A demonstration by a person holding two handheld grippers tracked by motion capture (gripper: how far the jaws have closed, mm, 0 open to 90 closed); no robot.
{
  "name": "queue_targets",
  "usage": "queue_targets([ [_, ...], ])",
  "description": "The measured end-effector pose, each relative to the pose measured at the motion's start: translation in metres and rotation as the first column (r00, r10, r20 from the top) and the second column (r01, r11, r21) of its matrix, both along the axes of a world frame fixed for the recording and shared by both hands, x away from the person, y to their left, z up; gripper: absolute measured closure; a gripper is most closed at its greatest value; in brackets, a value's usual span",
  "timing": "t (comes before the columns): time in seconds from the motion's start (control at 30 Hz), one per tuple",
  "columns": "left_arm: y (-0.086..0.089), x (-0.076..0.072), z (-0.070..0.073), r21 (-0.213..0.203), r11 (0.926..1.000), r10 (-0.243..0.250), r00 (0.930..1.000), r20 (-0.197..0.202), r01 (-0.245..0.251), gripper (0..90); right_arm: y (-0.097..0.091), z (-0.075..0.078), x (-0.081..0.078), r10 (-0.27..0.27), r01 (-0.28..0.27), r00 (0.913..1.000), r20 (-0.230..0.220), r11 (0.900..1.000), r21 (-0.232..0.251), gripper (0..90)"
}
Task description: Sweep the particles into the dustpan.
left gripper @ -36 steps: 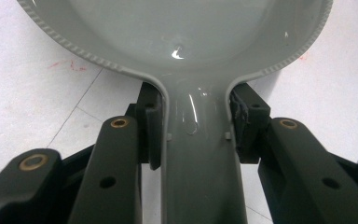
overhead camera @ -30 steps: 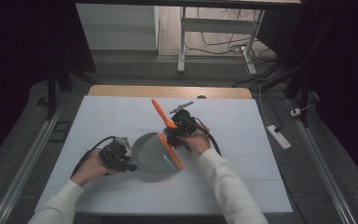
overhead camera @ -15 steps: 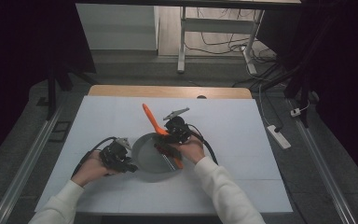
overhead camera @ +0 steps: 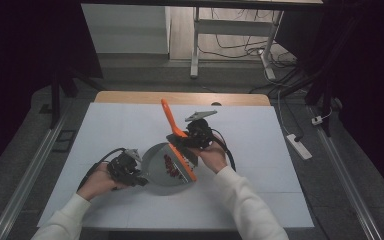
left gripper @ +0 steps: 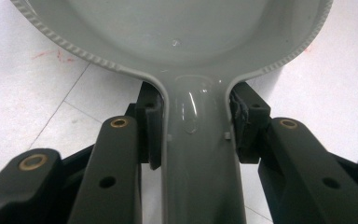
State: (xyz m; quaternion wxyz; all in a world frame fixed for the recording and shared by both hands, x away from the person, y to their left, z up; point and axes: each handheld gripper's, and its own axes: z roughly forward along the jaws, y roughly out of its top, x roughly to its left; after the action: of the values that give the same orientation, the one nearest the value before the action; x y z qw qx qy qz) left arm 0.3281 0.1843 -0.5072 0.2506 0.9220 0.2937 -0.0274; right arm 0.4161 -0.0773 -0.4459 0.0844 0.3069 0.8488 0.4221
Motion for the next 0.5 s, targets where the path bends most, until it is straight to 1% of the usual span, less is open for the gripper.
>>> queue_targets([
  [0.13,0.000,-0.001,0.000,-0.001,1.0000,0.003,1.0000,0.000,-0.003,61.4,-0.018,-0.002,0.011,-0.070,0.070,0.9974,-0.014,0.9975,0.003,69.8],
  [0.17,-0.001,-0.001,0.000,0.001,1.0000,0.002,1.0000,0.001,-0.002,61.4,-0.018,-0.002,0.011,-0.070,0.070,0.9974,-0.014,0.9975,0.003,69.8],
  [0.2,-0.001,-0.001,0.000,0.002,1.0000,0.003,1.0000,0.003,-0.003,61.4,-0.025,-0.006,0.017,-0.103,0.103,0.9944,-0.024,0.9946,-0.008,69.8],
  [0.23,-0.001,-0.001,0.001,0.001,1.0000,0.002,1.0000,0.003,-0.002,61.4,-0.027,-0.008,0.020,-0.115,0.115,0.9929,-0.028,0.9932,-0.016,69.8],
  [0.27,-0.001,-0.001,0.001,0.000,1.0000,0.002,1.0000,0.003,-0.002,61.4,-0.027,-0.008,0.020,-0.115,0.115,0.9929,-0.028,0.9932,-0.016,69.8],
  [0.3,0.000,-0.001,0.001,-0.003,1.0000,0.003,1.0000,0.002,-0.003,61.4,-0.028,-0.013,0.025,-0.135,0.134,0.9902,-0.036,0.9905,-0.032,69.8],
  [0.33,0.000,-0.002,0.002,-0.003,1.0000,0.005,1.0000,0.005,-0.005,61.4,-0.028,-0.013,0.025,-0.135,0.134,0.9902,-0.036,0.9905,-0.032,69.8],
  [0.37,0.000,-0.002,0.002,-0.007,1.0000,0.005,1.0000,0.003,-0.005,61.4,-0.027,-0.015,0.027,-0.141,0.139,0.9894,-0.034,0.9892,-0.046,69.8],
  [0.4,0.001,-0.002,0.002,-0.009,0.9999,0.006,1.0000,0.001,-0.006,61.4,-0.023,-0.020,0.030,-0.142,0.140,0.9897,-0.018,0.9867,-0.084,69.8],
  [0.43,0.001,-0.002,0.002,-0.008,0.9999,0.007,1.0000,0.003,-0.007,61.4,-0.023,-0.020,0.030,-0.142,0.140,0.9897,-0.018,0.9867,-0.084,69.8],
  [0.5,0.001,-0.002,0.003,-0.007,0.9999,0.007,1.0000,0.003,-0.007,61.4,-0.016,-0.025,0.033,-0.140,0.139,0.9901,-0.004,0.9836,-0.115,69.8],
])
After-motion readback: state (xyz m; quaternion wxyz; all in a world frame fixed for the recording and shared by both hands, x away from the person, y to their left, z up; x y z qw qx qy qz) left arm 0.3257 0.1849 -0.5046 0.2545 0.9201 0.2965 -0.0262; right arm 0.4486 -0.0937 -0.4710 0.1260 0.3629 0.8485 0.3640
